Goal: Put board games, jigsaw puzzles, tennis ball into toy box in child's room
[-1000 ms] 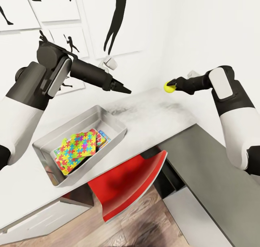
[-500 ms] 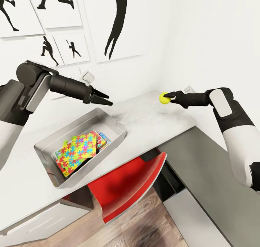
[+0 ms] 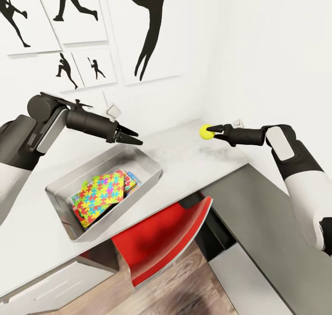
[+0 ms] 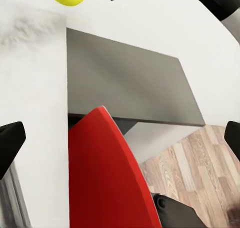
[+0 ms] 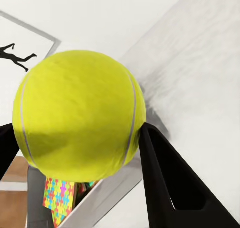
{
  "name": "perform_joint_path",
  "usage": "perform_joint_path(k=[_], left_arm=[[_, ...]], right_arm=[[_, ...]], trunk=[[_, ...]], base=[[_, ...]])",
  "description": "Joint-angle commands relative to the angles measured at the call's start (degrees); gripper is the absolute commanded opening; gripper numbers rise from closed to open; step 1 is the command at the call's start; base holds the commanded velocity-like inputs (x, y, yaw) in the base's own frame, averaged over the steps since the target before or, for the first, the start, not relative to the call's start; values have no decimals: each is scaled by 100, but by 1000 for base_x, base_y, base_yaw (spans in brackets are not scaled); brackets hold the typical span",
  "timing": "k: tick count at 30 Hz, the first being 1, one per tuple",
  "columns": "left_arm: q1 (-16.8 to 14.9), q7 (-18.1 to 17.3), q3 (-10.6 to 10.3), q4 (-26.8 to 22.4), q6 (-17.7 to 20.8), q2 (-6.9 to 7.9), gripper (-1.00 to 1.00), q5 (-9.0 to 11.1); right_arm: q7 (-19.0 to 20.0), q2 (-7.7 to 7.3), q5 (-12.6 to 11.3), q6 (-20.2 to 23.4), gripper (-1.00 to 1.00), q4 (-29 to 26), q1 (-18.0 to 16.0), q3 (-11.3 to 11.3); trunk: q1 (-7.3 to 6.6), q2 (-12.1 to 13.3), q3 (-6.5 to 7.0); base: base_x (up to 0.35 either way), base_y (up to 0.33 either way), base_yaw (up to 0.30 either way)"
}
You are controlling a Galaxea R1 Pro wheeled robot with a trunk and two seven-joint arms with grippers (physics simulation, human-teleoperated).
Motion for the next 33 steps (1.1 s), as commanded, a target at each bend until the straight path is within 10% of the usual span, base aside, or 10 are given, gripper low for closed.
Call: perform_joint_path(k=[1, 33], left_arm=[[12, -4, -12, 1, 35, 2, 100, 13], [219, 37, -12, 1, 35, -1, 100, -12]], right_arm=[[44, -5, 40, 4, -100, 2, -5, 12], [60, 20, 40, -23, -100, 55, 59, 20]], trunk=[[4, -11, 0], [4, -11, 305]], base=[[0, 0, 0], [0, 0, 0]])
